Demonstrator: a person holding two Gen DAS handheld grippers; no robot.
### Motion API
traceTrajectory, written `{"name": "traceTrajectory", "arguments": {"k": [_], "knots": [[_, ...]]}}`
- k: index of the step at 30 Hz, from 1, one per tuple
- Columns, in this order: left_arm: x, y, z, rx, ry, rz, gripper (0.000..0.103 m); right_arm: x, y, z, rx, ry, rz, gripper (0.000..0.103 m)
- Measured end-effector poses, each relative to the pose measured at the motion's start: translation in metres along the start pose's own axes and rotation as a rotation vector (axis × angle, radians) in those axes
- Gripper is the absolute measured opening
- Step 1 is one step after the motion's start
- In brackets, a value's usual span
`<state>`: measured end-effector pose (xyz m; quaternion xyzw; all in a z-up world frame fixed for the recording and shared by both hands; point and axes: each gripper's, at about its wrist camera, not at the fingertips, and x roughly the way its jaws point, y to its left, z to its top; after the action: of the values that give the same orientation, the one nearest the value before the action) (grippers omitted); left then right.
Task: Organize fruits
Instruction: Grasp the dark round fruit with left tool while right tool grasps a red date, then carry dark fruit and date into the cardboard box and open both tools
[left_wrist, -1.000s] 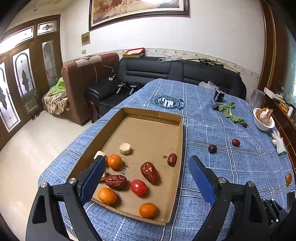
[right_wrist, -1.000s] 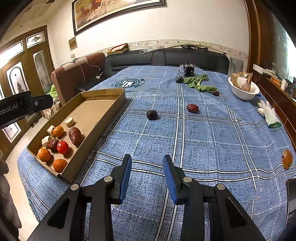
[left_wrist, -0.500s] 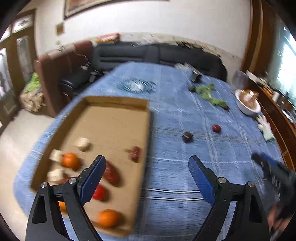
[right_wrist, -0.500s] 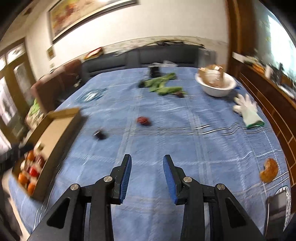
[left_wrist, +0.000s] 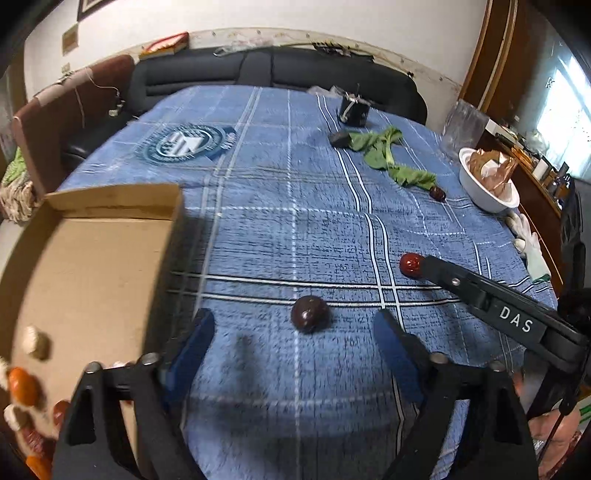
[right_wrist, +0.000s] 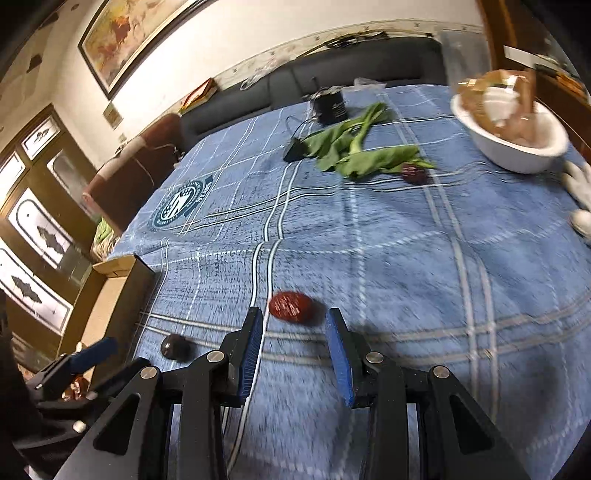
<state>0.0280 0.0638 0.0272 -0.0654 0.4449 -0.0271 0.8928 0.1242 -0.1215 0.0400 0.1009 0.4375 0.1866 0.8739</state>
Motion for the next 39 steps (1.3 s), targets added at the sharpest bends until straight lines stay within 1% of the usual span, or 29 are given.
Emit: {"name": "traceTrajectory", "arguments": {"k": [1,4,7,11,12,13,14,15,17,19,20,24,27,28,30,31,32,34,37,39], "knots": [[0.006,-0.001,0.001,0.008,0.009,-0.012,0.069,0.004,0.003,0.000,-0.016,0.003,-0.005,0.039],[0.017,-0.002,0.001,0.021,0.026,-0.033,0.062,0.014,0.009,0.000,-0.065,0.011,-0.038,0.039],[0.024,-0.002,0.000,0.019,0.041,-0.053,0.061,0.019,0.012,0.000,-0.101,0.008,-0.068,0.039],[0.027,-0.005,0.001,0.046,0.019,-0.050,0.061,0.021,0.017,-0.001,-0.135,-0.010,-0.103,0.038],[0.027,-0.006,0.001,0.055,0.017,-0.044,0.054,0.022,0.017,0.000,-0.141,-0.009,-0.112,0.036],[0.027,-0.007,0.000,0.073,0.009,-0.019,0.028,0.022,0.018,-0.001,-0.145,-0.012,-0.112,0.036],[0.027,-0.007,0.000,0.077,0.007,-0.024,0.021,0.022,0.017,0.000,-0.144,-0.014,-0.105,0.036],[0.026,-0.007,0.000,0.070,0.006,-0.049,0.021,0.021,0.017,0.000,-0.138,-0.016,-0.098,0.036],[0.026,-0.006,0.000,0.063,0.000,-0.056,0.021,0.019,0.016,0.001,-0.134,-0.015,-0.106,0.036],[0.025,-0.005,0.000,0.059,-0.005,-0.078,0.021,0.014,0.017,0.001,-0.137,-0.012,-0.110,0.036],[0.024,-0.005,0.000,0.053,-0.009,-0.093,0.021,0.007,0.017,0.002,-0.137,-0.015,-0.112,0.036],[0.016,-0.010,-0.002,0.067,-0.040,-0.109,0.021,-0.023,0.020,-0.002,-0.128,-0.037,-0.114,0.036],[0.005,-0.008,-0.004,0.044,-0.037,-0.145,0.021,-0.049,0.025,-0.010,-0.131,-0.065,-0.119,0.036],[-0.004,-0.004,-0.006,0.018,-0.031,-0.181,0.021,-0.058,0.027,-0.013,-0.133,-0.074,-0.121,0.036],[-0.018,0.002,-0.011,-0.017,-0.028,-0.229,0.021,-0.074,0.031,-0.019,-0.134,-0.088,-0.115,0.036],[-0.032,0.008,-0.015,-0.037,-0.035,-0.249,0.021,-0.082,0.034,-0.022,-0.135,-0.096,-0.114,0.036],[-0.039,0.011,-0.017,-0.043,-0.044,-0.252,0.021,-0.090,0.038,-0.025,-0.136,-0.107,-0.112,0.036],[-0.068,0.024,-0.025,-0.058,-0.091,-0.246,0.021,-0.106,0.046,-0.031,-0.140,-0.130,-0.090,0.036],[-0.097,0.041,-0.034,-0.087,-0.140,-0.236,0.021,-0.122,0.063,-0.041,-0.147,-0.153,-0.038,0.036],[-0.115,0.054,-0.040,-0.109,-0.170,-0.211,0.021,-0.130,0.078,-0.049,-0.165,-0.161,0.003,0.036]]}}
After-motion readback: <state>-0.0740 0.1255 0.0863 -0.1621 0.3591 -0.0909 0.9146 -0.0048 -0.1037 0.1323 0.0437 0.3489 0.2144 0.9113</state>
